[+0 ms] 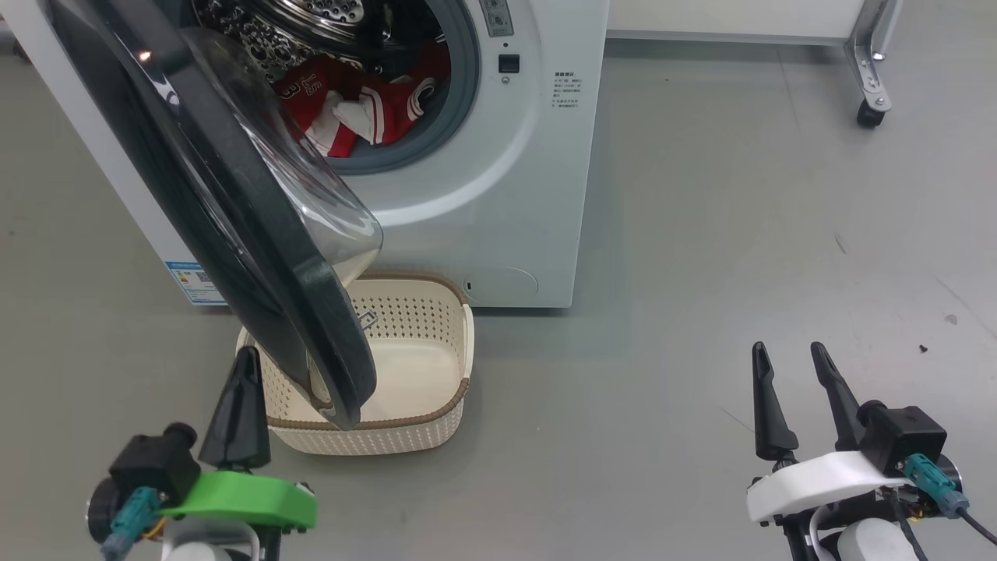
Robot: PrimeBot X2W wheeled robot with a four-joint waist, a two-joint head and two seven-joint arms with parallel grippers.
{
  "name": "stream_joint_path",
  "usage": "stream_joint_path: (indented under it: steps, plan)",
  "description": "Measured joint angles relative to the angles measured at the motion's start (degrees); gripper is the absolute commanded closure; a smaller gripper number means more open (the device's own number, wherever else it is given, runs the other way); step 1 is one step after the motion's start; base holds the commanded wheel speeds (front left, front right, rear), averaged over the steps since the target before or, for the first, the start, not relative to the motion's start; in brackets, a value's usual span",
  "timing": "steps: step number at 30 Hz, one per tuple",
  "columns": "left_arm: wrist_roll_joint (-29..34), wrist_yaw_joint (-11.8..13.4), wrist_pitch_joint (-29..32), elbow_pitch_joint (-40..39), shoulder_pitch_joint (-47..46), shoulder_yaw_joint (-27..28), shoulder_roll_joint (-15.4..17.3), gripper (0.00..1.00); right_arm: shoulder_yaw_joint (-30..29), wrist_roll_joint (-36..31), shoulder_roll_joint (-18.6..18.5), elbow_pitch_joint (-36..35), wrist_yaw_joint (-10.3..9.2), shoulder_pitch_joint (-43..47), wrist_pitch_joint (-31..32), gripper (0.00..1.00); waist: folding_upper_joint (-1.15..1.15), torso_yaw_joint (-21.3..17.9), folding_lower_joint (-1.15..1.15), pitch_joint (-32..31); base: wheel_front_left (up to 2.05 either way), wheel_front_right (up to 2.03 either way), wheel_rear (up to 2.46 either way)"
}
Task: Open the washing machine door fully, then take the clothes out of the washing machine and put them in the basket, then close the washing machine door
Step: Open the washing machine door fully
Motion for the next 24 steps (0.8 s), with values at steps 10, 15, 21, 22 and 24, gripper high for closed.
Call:
stream_joint_path:
  steps: [10, 15, 21, 22, 24]
  plan:
    - [2.4, -2.0, -0.3, -10.7, -8.7, 4.3, 0.2, 1.0, -1.0, -0.8, 1.0, 0.5, 0.59, 0.0, 0.0, 0.0, 0.0, 0.1, 0.0, -0.3, 0.0, 0.0, 0.0]
    - [3.9, -2.7, -0.3, -14.5, -13.2, 4.8, 0.5, 1.0, -1.0, -1.1, 1.3, 0.9, 1.19, 0.0, 0.0, 0.0, 0.0, 0.0, 0.0, -0.6, 0.0, 0.0, 0.0]
    - [4.9, -3.7, -0.3, -16.0, -16.8, 3.0, 1.0, 1.0, -1.1, -1.5, 1.7, 1.3, 1.8, 0.0, 0.0, 0.0, 0.0, -0.5, 0.0, -1.0, 0.0, 0.0, 0.0]
    - [5.1, -3.9, -0.3, -15.9, -17.1, 2.5, 1.1, 1.0, -1.1, -1.5, 1.8, 1.4, 2.05, 0.0, 0.0, 0.0, 0.0, -0.5, 0.0, -1.1, 0.0, 0.0, 0.0]
    - [5.1, -4.0, -0.3, -15.7, -17.5, 1.4, 1.1, 1.0, -1.1, -1.5, 2.1, 1.6, 2.12, 0.0, 0.0, 0.0, 0.0, -0.7, 0.0, -1.2, 0.0, 0.0, 0.0]
